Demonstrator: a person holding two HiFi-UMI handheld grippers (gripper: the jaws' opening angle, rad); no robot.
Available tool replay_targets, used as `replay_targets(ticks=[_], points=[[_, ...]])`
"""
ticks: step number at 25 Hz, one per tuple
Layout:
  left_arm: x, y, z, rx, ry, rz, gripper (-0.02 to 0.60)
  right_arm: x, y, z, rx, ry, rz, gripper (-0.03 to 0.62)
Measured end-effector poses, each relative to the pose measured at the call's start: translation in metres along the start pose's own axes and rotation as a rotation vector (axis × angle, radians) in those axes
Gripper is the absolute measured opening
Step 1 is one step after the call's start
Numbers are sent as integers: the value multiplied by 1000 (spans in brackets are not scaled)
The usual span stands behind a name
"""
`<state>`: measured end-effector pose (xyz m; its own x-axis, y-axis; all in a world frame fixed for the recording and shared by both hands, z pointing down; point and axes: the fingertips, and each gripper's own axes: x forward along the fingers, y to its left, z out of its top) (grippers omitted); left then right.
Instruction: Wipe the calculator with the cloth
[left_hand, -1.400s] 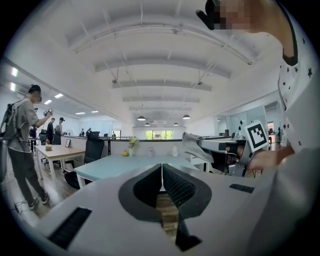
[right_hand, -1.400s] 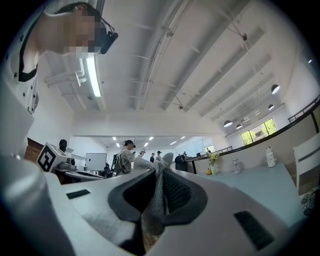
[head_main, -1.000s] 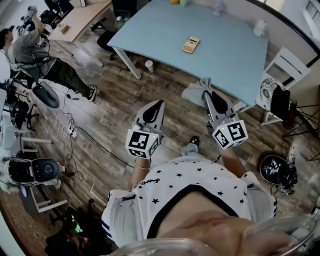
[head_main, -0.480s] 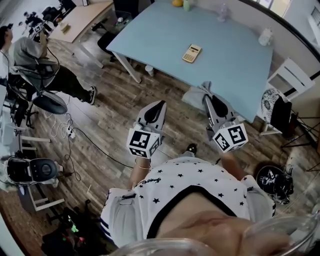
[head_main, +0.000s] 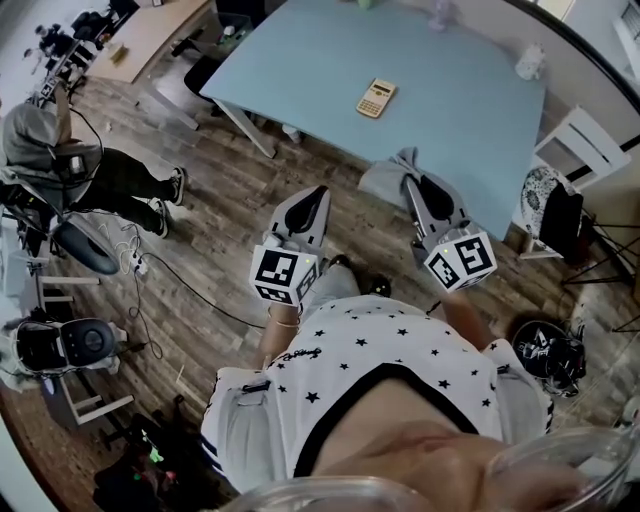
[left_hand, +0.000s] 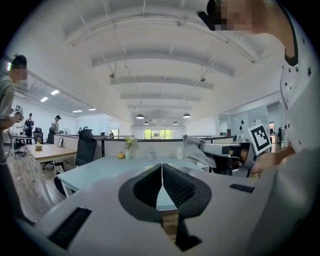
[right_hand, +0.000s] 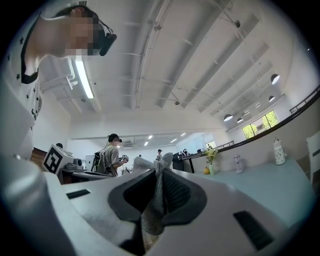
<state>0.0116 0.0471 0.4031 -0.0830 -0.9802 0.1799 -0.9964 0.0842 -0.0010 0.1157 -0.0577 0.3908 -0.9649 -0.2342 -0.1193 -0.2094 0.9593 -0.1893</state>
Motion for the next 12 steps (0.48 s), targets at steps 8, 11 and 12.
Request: replay_targets(ticks=[8, 11, 12], points=[[46, 19, 8, 7, -13, -67, 31, 25, -28, 6, -18, -3, -45, 32], [74, 36, 13, 13, -20, -114, 31, 42, -41, 7, -35, -4, -83, 31], [84, 41, 16, 17, -26, -133, 31, 48, -46, 7, -41, -4, -98, 32]])
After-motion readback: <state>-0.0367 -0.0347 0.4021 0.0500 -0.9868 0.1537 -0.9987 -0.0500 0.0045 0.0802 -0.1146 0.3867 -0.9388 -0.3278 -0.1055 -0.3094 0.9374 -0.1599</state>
